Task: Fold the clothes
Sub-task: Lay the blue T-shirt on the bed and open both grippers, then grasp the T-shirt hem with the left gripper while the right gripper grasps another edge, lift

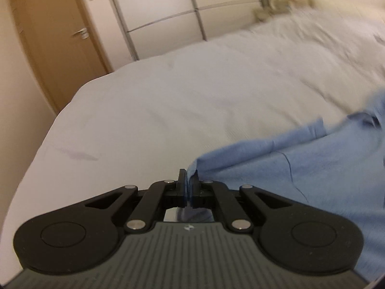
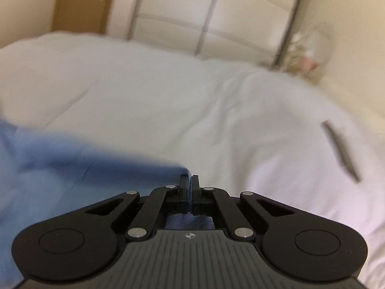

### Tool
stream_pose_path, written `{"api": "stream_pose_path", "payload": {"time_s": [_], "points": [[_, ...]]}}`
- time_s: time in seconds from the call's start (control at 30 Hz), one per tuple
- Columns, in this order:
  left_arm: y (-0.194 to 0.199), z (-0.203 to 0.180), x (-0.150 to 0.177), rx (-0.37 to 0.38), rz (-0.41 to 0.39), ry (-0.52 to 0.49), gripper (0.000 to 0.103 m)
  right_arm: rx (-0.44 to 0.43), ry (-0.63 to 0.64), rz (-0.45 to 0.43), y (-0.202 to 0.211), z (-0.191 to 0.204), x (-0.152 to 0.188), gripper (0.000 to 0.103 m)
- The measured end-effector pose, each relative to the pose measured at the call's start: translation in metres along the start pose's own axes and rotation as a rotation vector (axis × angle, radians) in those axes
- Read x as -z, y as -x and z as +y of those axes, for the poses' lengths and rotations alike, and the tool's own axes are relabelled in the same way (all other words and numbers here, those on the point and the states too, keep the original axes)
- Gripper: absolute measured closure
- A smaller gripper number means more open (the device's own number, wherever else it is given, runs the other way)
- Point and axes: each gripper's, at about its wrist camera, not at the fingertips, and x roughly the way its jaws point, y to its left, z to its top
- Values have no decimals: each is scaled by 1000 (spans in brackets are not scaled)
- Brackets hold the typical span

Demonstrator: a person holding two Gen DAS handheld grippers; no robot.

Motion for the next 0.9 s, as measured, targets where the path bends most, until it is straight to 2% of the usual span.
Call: {"api": "stream_pose_path", "payload": {"time_s": [0.13,0.2,0.27,0.3,0.33,0.37,0.43,0.57,0.67,0.7,0.77,0.87,0.9], "points": [[-30,-4,5,-4,51,10,102,111,26,4,-15,2,-16,103],[-47,-8,14,-5,102,22,99,167,39,6,-22,3,-24,103],[-57,-12,25,-15,138,34,93,215,49,12,-28,5,-30,83],[-58,-13,28,-18,134,40,90,220,45,25,-30,7,-27,77],[-55,-11,32,-27,123,51,80,226,43,28,-29,9,-24,70],[-50,-9,36,-37,111,61,68,233,42,15,-23,11,-19,68],[-35,-3,41,-58,86,79,66,211,29,-7,-6,15,-10,68],[10,-10,51,-63,40,88,64,57,-45,-68,58,26,8,67],[54,-36,63,-11,5,51,59,-170,-62,-77,108,46,24,54],[69,-44,67,6,-7,38,57,-244,-57,-75,123,53,29,53],[101,-67,78,59,-35,7,52,-391,-48,-70,153,67,40,47],[151,-108,100,175,-75,-49,49,-611,-32,-62,199,88,56,47],[169,-121,107,215,-91,-73,49,-658,-31,-58,211,93,62,47]]}}
